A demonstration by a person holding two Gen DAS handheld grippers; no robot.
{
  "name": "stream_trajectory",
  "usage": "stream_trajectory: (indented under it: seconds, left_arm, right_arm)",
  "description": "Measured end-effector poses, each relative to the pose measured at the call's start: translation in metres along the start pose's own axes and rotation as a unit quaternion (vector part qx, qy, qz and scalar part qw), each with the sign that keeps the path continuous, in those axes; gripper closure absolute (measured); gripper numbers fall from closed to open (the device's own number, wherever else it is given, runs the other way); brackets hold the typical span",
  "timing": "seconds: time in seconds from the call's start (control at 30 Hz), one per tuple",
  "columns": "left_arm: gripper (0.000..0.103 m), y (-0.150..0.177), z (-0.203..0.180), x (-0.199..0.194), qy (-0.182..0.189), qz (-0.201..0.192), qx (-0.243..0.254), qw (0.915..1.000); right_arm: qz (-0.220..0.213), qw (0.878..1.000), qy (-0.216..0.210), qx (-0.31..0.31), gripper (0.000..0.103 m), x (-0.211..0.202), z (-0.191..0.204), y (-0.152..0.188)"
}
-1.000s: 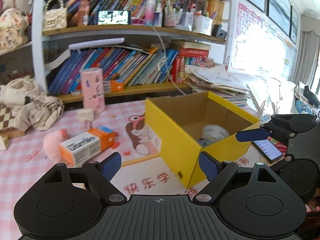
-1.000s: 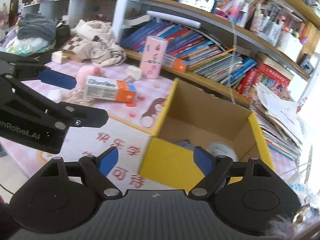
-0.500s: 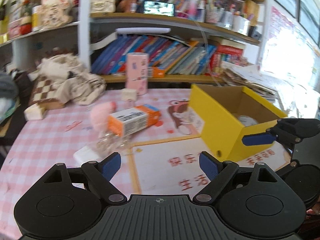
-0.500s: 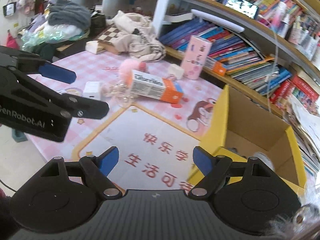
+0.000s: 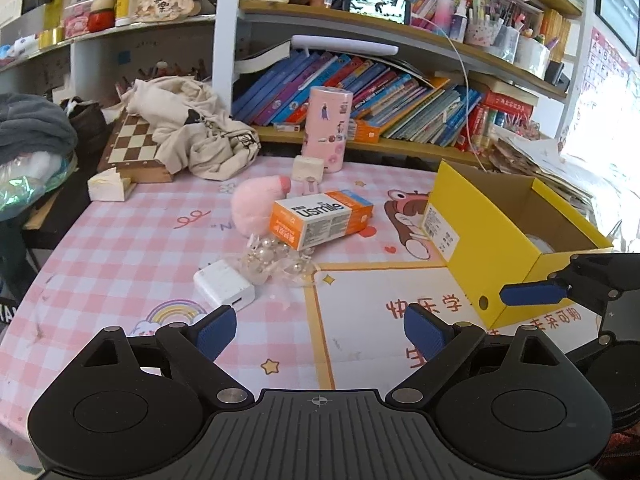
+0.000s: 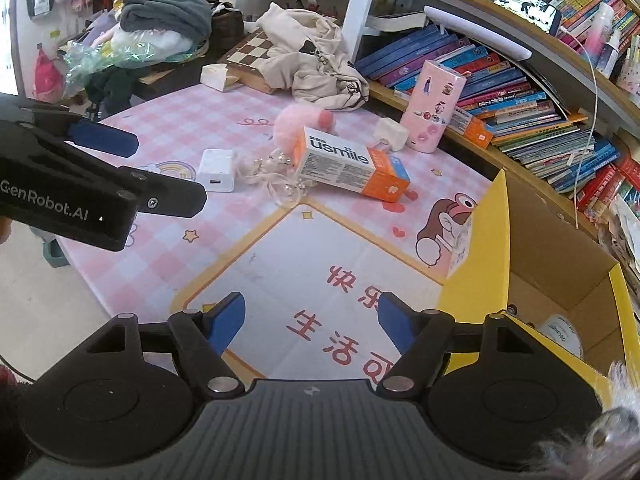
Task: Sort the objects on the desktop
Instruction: 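Move the left tool to the white charger while the right tool approaches the pearl beads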
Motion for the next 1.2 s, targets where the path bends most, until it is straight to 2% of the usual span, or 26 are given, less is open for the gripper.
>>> stream_trajectory:
  seconds: [0.33,0.77,1.2]
  left_arm:
    - [0.01,-0.006,-0.002,0.003,0.006,-0.012,0.023,0.9997]
    - [0.01,0.0,0.004,0.014,0.001,0.011,0.008,0.9999]
    - [0.01,-0.004,0.029,0.042,-0.048,0.04,-0.014,0.998]
  right_arm:
    - [-0.006,1.0,0.009,0.015,0.031,0.001,-0.008,-0.004]
    - [0.011,1.0,-0.002,0.013,0.031,0.012,-0.006,-0.005]
    - [0.025,0.998,-0.051,-0.001,0.034,0.056,-0.016,-0.029]
Point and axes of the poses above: each gripper's, at about its wrist camera, not at the fingertips, and x roughly the way its jaws point, z to its left, y to its underside, the point moved 4 cm from there along x, roughly the way its jaws point, and after that the axes turned 14 degrees about -y, right-handed, at the moved point
